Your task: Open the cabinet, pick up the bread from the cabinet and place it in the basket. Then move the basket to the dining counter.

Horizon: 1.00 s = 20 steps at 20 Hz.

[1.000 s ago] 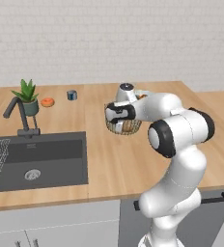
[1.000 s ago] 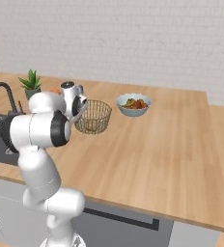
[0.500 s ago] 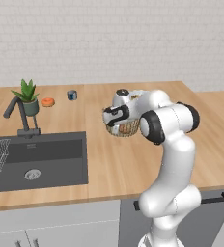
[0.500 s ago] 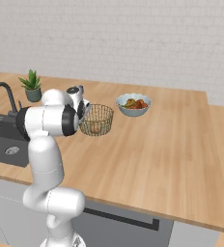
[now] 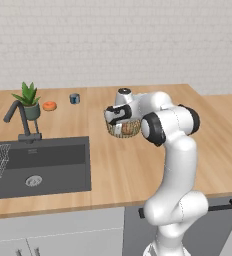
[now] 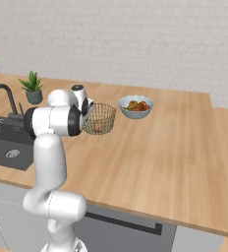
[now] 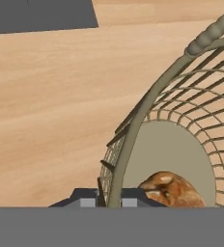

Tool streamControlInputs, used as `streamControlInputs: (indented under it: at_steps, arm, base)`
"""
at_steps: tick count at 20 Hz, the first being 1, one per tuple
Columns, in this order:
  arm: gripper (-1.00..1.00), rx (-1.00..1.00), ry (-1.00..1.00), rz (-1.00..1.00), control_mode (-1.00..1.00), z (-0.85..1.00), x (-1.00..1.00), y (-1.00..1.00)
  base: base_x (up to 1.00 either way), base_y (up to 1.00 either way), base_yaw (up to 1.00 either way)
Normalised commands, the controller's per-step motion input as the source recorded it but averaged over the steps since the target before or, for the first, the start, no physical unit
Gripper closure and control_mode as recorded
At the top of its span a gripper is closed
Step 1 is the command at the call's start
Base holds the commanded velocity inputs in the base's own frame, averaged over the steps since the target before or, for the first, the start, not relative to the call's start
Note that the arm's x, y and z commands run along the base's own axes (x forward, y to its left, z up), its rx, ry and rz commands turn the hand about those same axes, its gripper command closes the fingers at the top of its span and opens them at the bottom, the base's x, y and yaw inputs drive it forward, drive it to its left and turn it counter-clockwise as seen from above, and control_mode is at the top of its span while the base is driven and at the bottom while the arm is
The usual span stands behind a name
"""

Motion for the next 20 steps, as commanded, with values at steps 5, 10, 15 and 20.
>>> streamControlInputs:
  at_steps: [5, 10, 15, 20]
  arm:
    - [-1.00, 0.00, 0.04, 0.00, -1.00, -0.22, 0.00, -0.11]
    - [-1.00, 0.01, 0.00, 0.00, -1.00, 0.20, 0.00, -0.03]
    - [-1.00, 0.01, 0.00, -0.08, -1.00, 0.56, -0.73, 0.00]
    - [-1.00, 0.06, 0.00, -0.22, -1.00, 0.30, -1.00, -0.26]
  base:
    - [0.00, 0.00, 0.00]
    - [0.00, 0.00, 0.00]
    - [0.00, 0.00, 0.00]
    - [0.00, 0.00, 0.00]
